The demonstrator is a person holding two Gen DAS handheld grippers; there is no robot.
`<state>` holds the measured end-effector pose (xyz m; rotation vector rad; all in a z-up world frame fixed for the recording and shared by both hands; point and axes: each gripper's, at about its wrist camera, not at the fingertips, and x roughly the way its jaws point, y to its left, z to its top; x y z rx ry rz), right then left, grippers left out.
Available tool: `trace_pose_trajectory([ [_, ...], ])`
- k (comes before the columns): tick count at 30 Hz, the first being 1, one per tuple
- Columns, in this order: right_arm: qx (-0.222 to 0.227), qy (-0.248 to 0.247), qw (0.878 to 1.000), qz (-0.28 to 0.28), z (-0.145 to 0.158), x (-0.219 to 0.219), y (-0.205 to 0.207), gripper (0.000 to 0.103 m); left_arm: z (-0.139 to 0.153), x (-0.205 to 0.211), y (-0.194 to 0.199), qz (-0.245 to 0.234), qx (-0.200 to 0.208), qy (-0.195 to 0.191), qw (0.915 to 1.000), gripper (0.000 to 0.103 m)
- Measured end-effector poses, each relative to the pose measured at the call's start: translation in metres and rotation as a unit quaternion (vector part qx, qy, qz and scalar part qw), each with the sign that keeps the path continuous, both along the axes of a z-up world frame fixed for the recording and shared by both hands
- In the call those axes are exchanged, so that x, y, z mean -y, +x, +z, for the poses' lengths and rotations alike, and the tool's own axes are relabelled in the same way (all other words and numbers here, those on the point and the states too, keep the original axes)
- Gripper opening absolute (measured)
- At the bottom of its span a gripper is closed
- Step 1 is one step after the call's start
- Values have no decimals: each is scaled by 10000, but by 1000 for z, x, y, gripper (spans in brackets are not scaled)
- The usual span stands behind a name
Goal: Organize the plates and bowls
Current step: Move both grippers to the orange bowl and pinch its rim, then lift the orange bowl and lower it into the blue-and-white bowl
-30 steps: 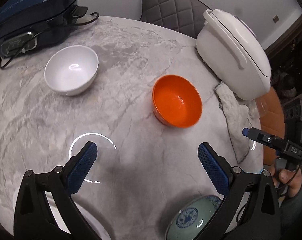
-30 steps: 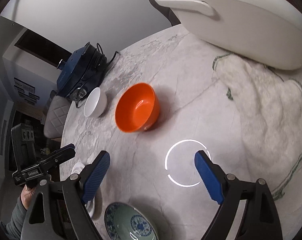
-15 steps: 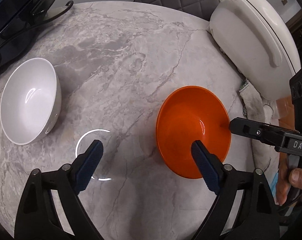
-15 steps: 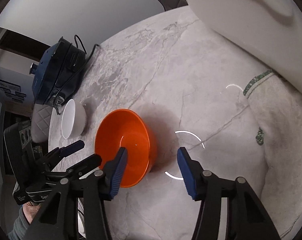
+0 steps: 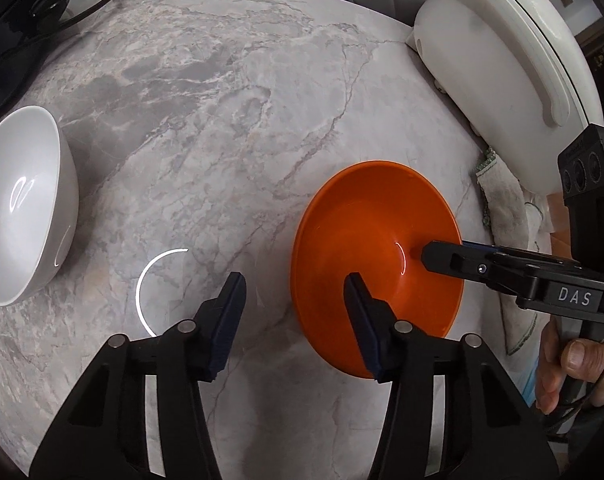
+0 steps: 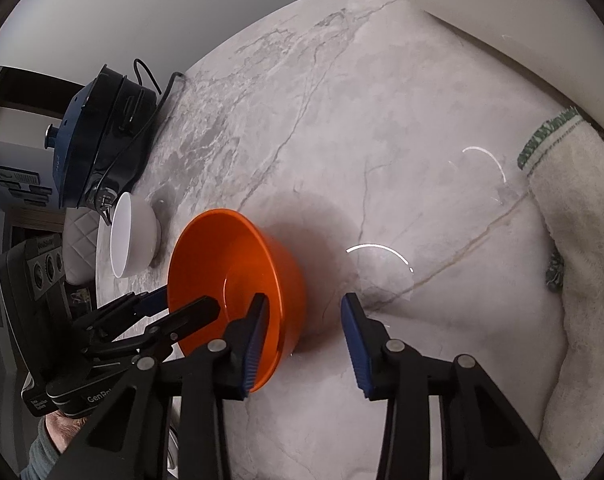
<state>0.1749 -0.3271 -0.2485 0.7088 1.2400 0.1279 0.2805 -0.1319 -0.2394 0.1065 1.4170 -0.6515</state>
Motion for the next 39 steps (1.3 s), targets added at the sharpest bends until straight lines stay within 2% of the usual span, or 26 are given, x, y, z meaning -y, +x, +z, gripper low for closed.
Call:
trace_pose_trajectory([
  [4, 11, 16, 10000, 43, -1, 0, 2, 24, -3, 0, 2, 4, -32, -11, 10000, 25],
  [8, 71, 9, 9999, 129, 2, -4, 4, 15, -7, 4, 3, -59, -52, -17, 10000, 16],
  [19, 161, -28, 9996, 229, 11, -11, 1, 14, 5, 3, -6, -49, -4, -10, 10000, 15],
  [25, 251, 79, 9994, 232, 27, -14, -13, 14, 33, -14, -26, -26, 43, -88, 9999, 15],
  [33, 423, 52, 9983, 406, 65, -32, -64, 14, 73, -41, -89, -76, 78, -229, 9997, 15],
  [39, 350, 165, 9984, 415, 73, -44, -118, 15, 87, -61, -157, -91, -129, -339, 9993, 15],
])
